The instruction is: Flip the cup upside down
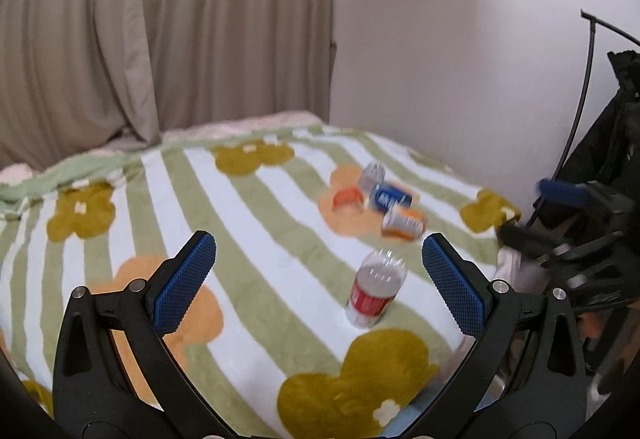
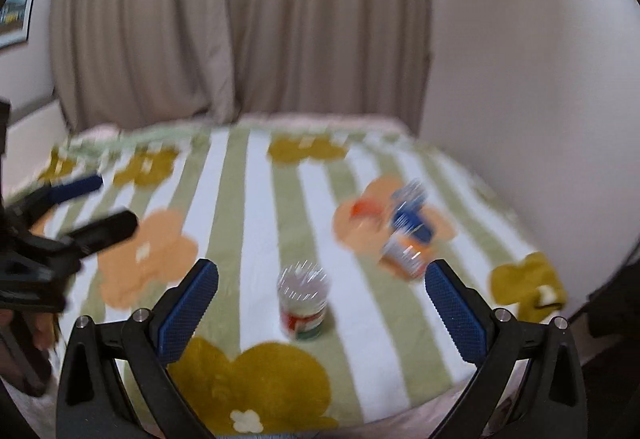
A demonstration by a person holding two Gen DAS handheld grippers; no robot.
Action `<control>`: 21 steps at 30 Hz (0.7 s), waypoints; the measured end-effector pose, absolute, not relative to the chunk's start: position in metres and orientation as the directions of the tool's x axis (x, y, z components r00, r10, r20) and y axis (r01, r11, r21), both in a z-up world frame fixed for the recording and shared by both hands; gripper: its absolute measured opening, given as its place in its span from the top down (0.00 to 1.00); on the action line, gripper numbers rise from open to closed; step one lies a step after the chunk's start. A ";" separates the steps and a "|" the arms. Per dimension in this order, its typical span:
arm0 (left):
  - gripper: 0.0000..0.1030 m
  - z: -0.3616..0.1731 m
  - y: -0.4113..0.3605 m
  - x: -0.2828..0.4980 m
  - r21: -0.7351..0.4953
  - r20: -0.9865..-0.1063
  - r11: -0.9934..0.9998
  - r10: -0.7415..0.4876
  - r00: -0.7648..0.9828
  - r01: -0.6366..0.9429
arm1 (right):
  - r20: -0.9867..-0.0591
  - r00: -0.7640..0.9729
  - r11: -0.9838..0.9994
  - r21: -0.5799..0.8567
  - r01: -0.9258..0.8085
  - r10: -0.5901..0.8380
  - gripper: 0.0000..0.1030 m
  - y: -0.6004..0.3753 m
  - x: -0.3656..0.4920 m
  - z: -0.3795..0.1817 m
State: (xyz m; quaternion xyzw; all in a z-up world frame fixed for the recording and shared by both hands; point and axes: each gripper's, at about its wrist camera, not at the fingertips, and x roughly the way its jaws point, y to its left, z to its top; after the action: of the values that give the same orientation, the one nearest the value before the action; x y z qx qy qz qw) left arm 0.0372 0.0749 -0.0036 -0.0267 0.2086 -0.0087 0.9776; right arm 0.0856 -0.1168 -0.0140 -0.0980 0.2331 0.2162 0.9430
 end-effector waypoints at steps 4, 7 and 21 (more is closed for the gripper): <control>0.00 0.009 0.060 0.024 -0.041 -0.346 0.999 -0.023 0.938 0.009 | -0.354 0.898 0.944 -0.105 -0.314 0.260 0.00 -0.141 0.055 0.010; 0.00 0.013 0.049 0.015 -0.022 -0.309 1.000 -0.009 0.951 0.003 | -0.303 0.932 0.969 -0.081 -0.234 0.200 0.00 -0.157 0.047 0.012; 0.00 0.016 0.030 0.001 -0.006 -0.263 1.000 -0.012 0.965 0.011 | -0.164 0.977 0.990 -0.023 -0.139 0.134 0.00 -0.184 0.023 0.007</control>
State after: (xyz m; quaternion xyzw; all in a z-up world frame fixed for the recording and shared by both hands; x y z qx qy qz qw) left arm 0.0009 0.0299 0.0160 -0.0024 0.1327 -0.0060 0.9911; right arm 0.0231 -0.1836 0.0071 -0.0172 0.0813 0.0686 0.9942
